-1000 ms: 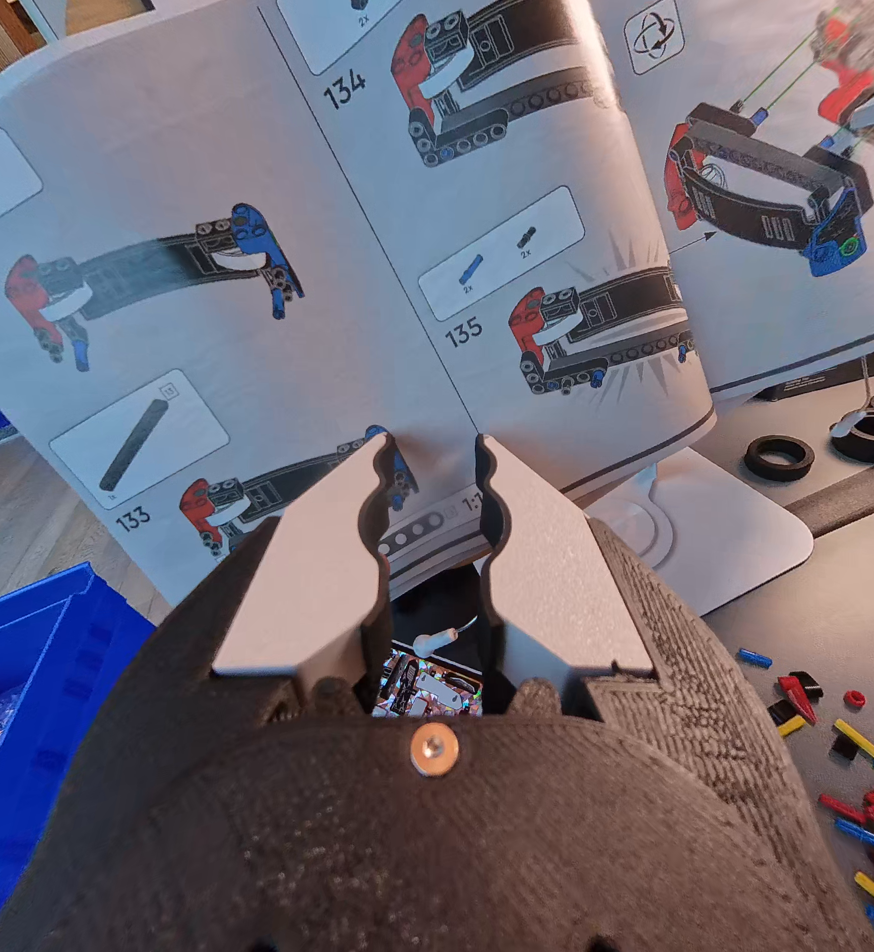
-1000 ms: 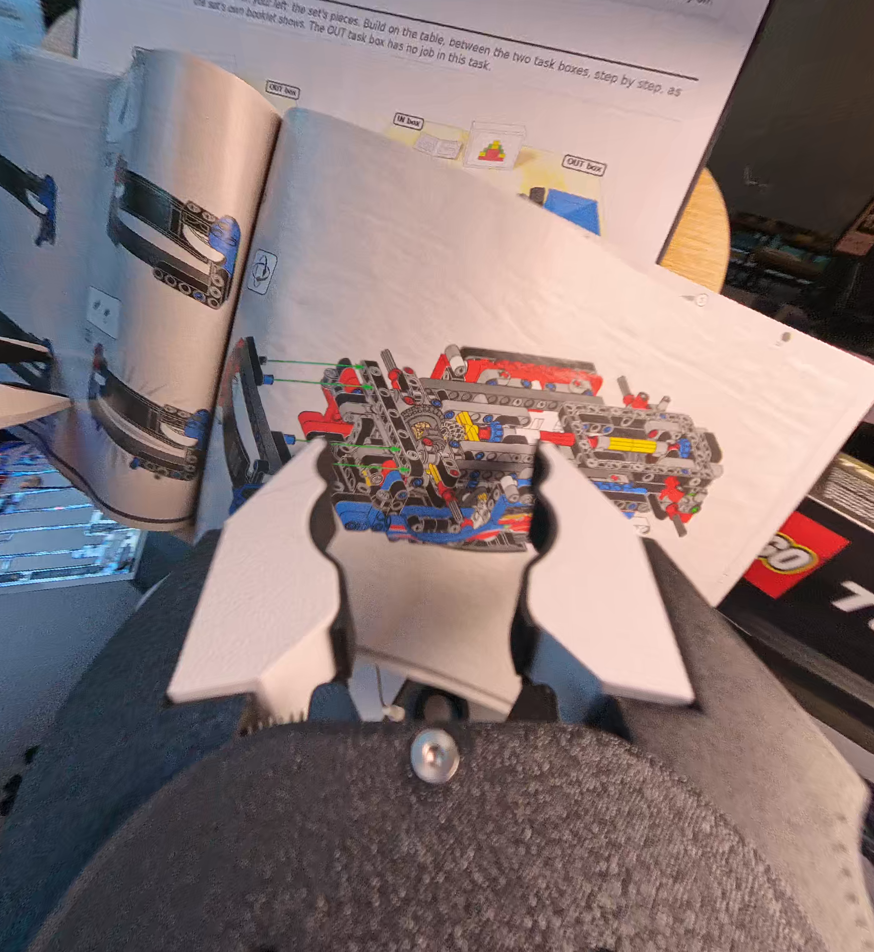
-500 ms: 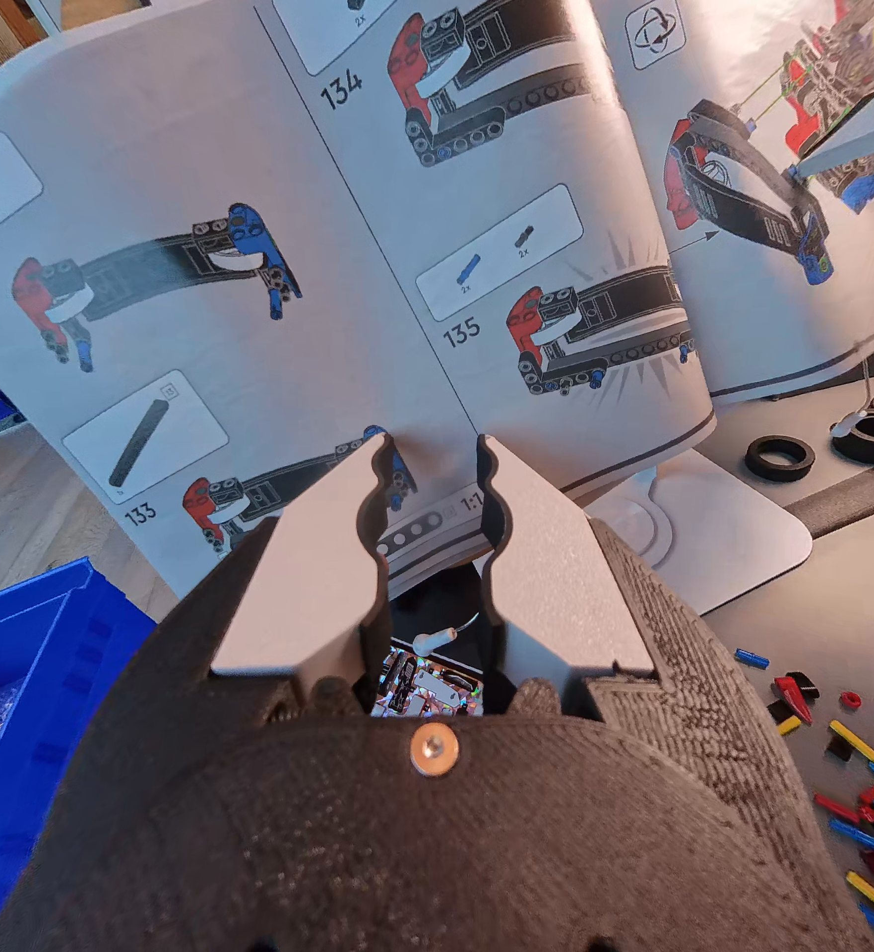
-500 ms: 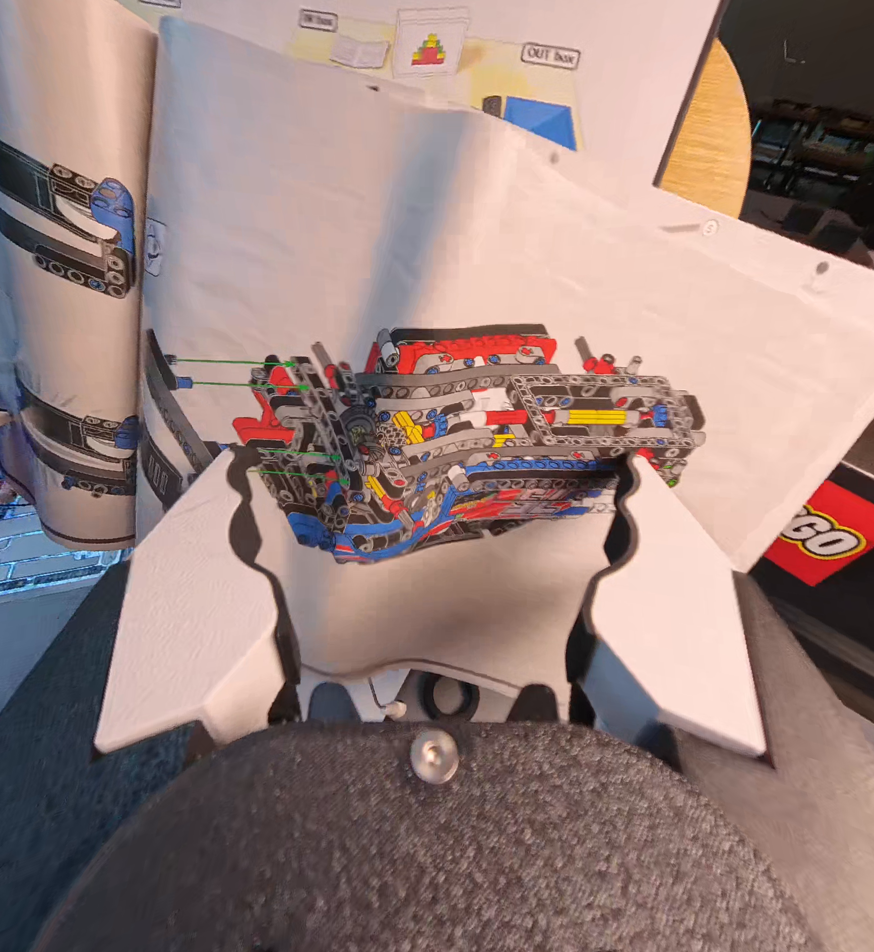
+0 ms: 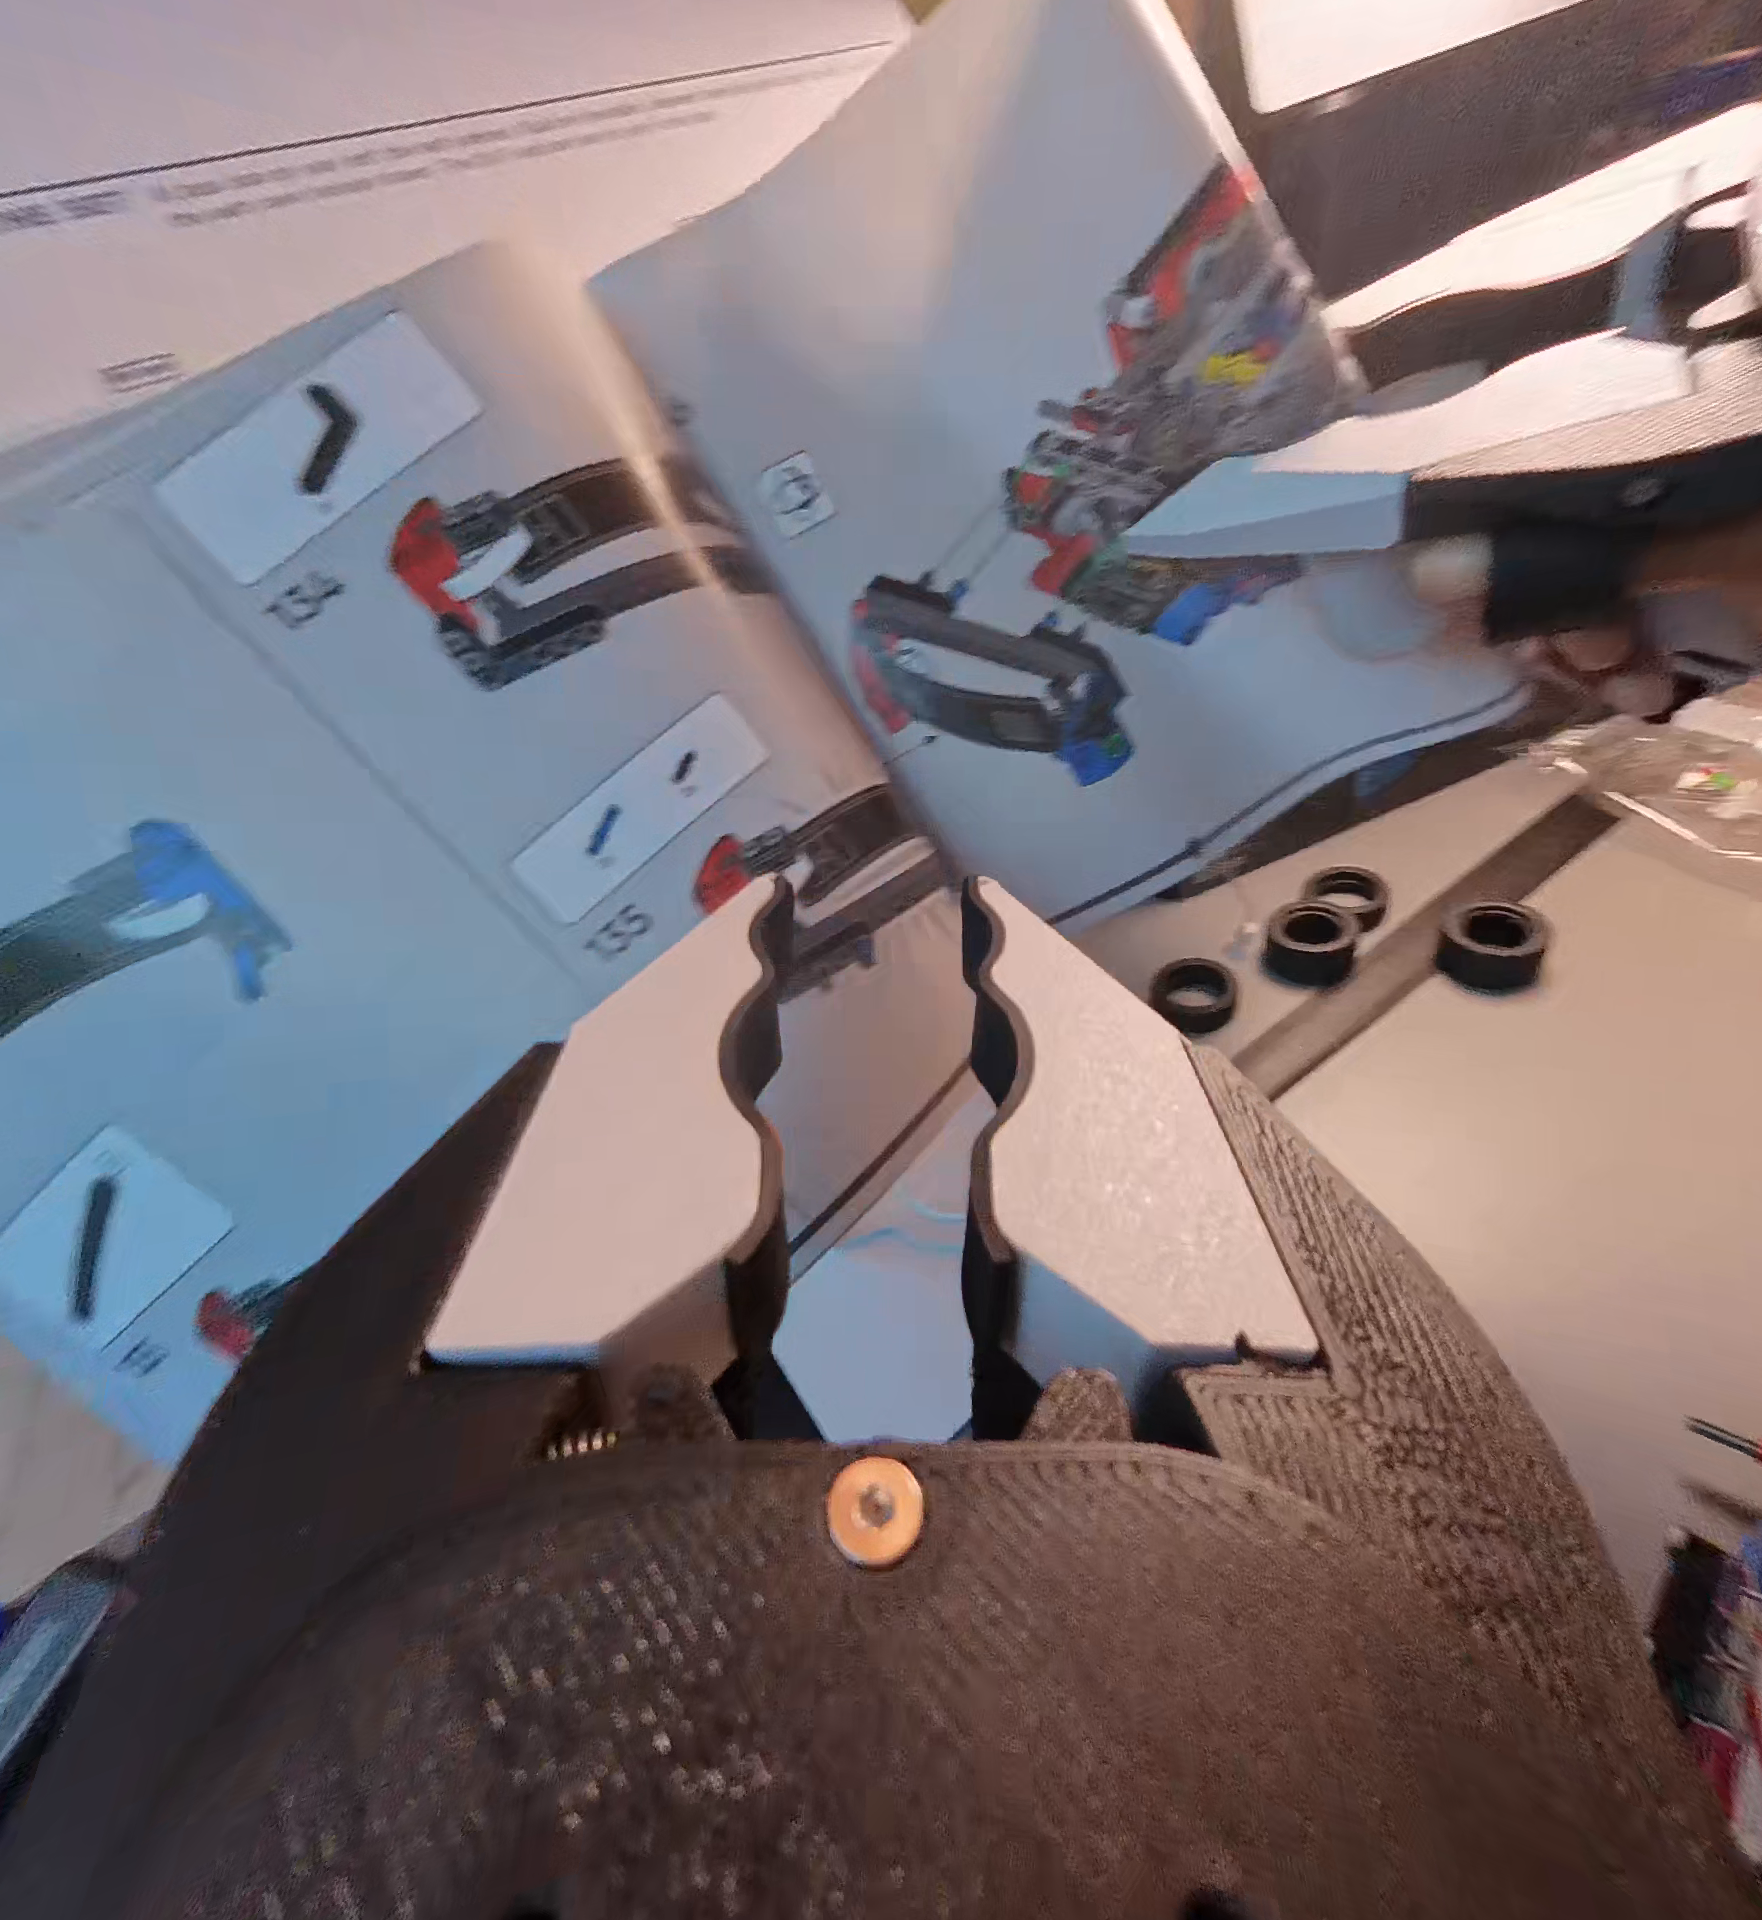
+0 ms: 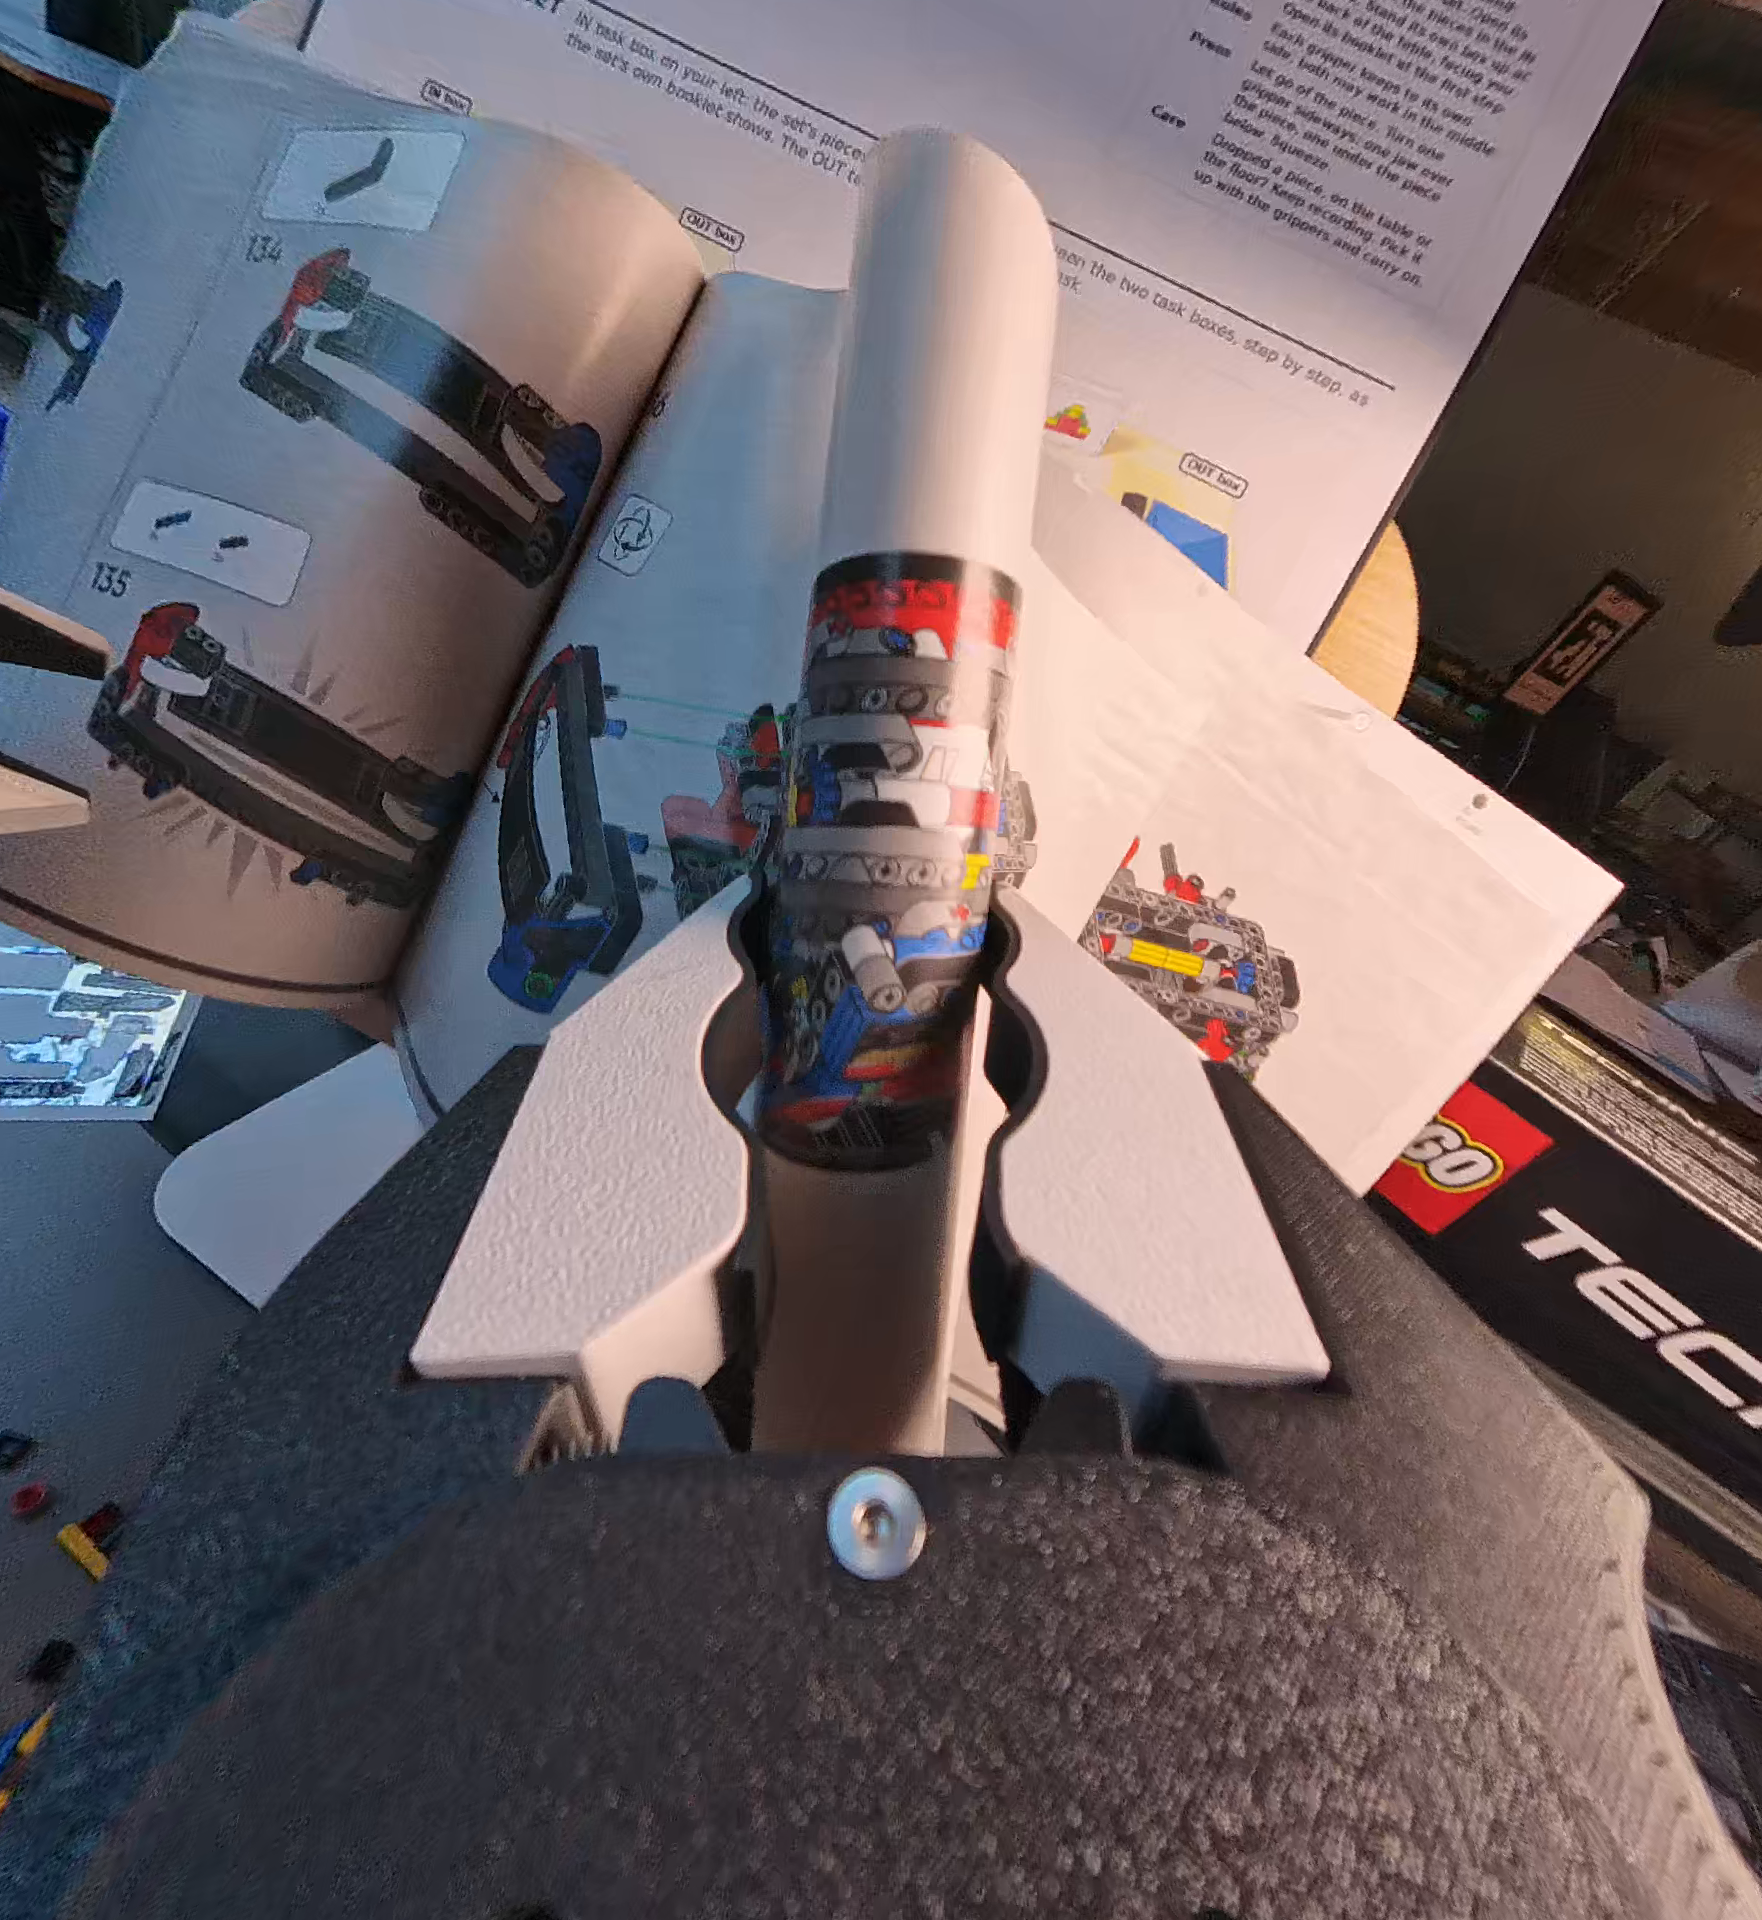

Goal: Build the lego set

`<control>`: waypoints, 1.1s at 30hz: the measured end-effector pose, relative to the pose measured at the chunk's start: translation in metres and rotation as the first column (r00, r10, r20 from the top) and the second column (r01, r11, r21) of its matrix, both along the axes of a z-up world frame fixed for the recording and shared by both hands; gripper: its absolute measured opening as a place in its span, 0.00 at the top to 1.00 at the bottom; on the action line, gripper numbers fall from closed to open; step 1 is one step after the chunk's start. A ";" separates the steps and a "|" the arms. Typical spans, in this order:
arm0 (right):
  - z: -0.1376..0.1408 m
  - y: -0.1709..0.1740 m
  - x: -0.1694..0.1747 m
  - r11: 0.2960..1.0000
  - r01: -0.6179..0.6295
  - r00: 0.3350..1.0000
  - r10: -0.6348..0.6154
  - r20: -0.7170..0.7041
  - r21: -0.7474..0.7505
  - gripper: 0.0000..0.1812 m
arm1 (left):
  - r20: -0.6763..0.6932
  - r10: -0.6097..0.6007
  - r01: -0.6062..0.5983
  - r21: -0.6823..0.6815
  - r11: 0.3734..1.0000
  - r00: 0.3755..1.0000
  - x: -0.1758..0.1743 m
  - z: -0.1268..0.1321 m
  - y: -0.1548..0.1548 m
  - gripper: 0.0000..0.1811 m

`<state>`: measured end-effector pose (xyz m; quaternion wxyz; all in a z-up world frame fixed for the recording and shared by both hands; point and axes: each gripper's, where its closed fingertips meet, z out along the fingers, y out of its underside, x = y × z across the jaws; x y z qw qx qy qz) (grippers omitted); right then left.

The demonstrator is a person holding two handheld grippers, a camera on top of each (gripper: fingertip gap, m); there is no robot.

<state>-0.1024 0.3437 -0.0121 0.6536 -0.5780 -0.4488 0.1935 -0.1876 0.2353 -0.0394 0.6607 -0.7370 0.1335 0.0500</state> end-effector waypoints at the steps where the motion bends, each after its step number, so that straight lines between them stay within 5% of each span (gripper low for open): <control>1: -0.006 -0.001 0.006 1.000 0.010 1.000 -0.010 0.000 0.006 0.80 | -0.003 -0.033 0.033 -0.024 0.999 0.999 0.009 -0.003 0.002 0.84; 6: -0.047 -0.007 0.028 0.992 -0.044 0.999 0.045 0.006 -0.118 0.84 | -0.147 -0.043 0.026 -0.112 0.993 0.988 0.018 -0.026 0.017 0.85; 11: -0.040 -0.047 0.038 0.944 -0.232 0.968 0.201 -0.149 -0.233 0.85 | -0.133 -0.031 0.014 -0.122 0.992 0.991 0.014 -0.028 0.015 0.85; 16: -0.023 -0.117 0.023 0.880 -0.458 0.877 0.424 -0.226 -0.127 0.81 | 0.152 -0.199 0.209 -0.053 0.976 0.968 0.037 0.002 -0.008 0.77; 21: -0.028 -0.163 -0.014 0.867 -0.492 0.864 0.497 -0.082 0.081 0.76 | 0.500 -0.361 0.383 0.062 0.922 0.787 0.052 0.055 -0.045 0.62; 24: -0.039 -0.191 -0.044 0.823 -0.553 0.832 0.555 0.021 0.129 0.68 | 0.533 -0.320 0.367 0.018 0.930 0.783 0.041 0.053 -0.049 0.56; 27: -0.055 -0.219 -0.066 0.758 -0.645 0.763 0.635 0.118 0.092 0.62 | 0.515 -0.231 0.296 -0.046 0.954 0.825 0.016 0.032 -0.043 0.64; 30: -0.069 -0.241 -0.065 0.678 -0.735 0.668 0.724 0.174 0.005 0.64 | 0.601 -0.288 0.373 -0.017 0.928 0.746 0.006 0.021 -0.048 0.77; 33: -0.060 -0.237 -0.049 0.638 -0.767 0.635 0.770 0.062 -0.068 0.68 | 0.685 -0.303 0.382 0.039 0.923 0.663 -0.013 0.019 -0.054 0.86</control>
